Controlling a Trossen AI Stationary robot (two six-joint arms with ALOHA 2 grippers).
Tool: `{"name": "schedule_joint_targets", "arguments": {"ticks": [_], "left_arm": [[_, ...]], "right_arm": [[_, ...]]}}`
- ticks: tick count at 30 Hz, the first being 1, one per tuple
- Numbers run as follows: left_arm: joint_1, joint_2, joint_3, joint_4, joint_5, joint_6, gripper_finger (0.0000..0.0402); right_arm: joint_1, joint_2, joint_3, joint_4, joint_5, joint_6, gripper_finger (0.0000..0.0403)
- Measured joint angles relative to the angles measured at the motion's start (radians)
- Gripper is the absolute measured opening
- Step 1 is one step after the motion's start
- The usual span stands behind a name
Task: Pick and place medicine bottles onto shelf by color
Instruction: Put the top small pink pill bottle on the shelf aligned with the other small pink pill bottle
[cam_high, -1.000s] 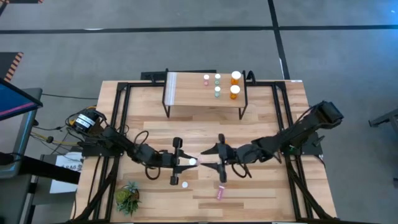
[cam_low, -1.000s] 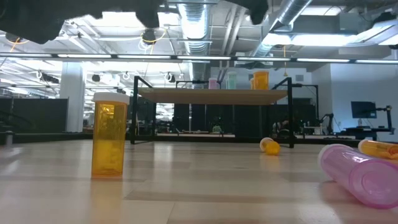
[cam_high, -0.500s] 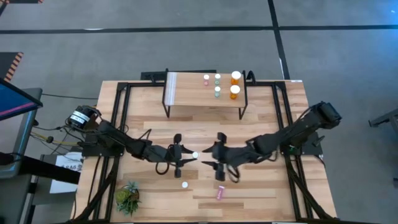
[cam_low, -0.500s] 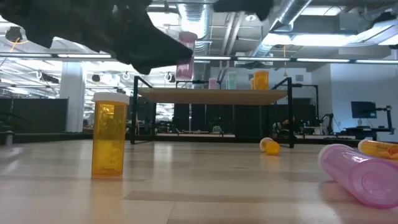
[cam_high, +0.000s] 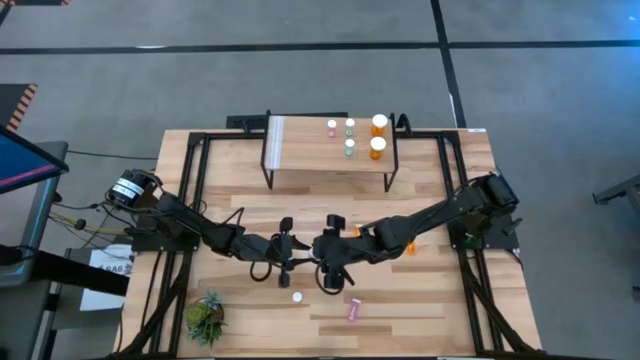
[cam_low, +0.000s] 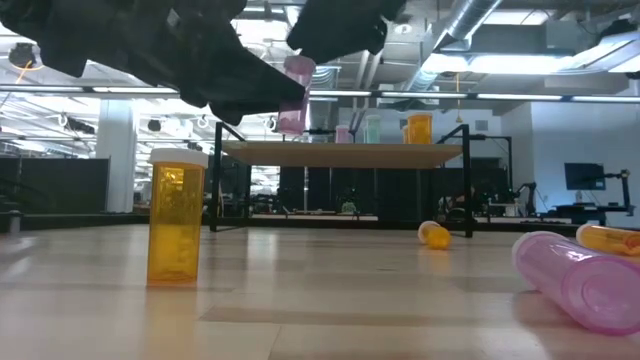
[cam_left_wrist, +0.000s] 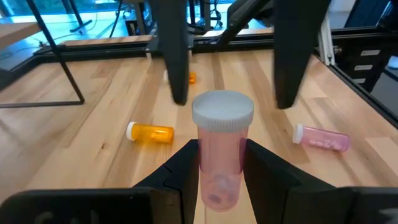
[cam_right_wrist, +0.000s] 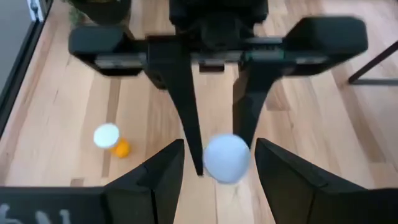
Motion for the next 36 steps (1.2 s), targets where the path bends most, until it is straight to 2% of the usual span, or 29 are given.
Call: {"name": "schedule_joint_targets", "arguments": {"ticks": [10,30,36], "left_arm": [[0.000,0.000,0.000,0.004,0.002,0.000,0.0098],[-0.001,0.000,-0.001,0.059,0.073,-0.001,0.0098],[-0.001,0.000,-0.001,0.059,0.073,-0.001,0.0098]], "right_arm": [[-0.006,0.000,-0.001,-0.014,-0.013,0.010,0.0211],[-0.006,0.000,-0.001,-0.025,-0.015,0.025,0.0178],[-0.006,0.000,-0.001,-0.025,-0.016,0.025,0.0159]]}}
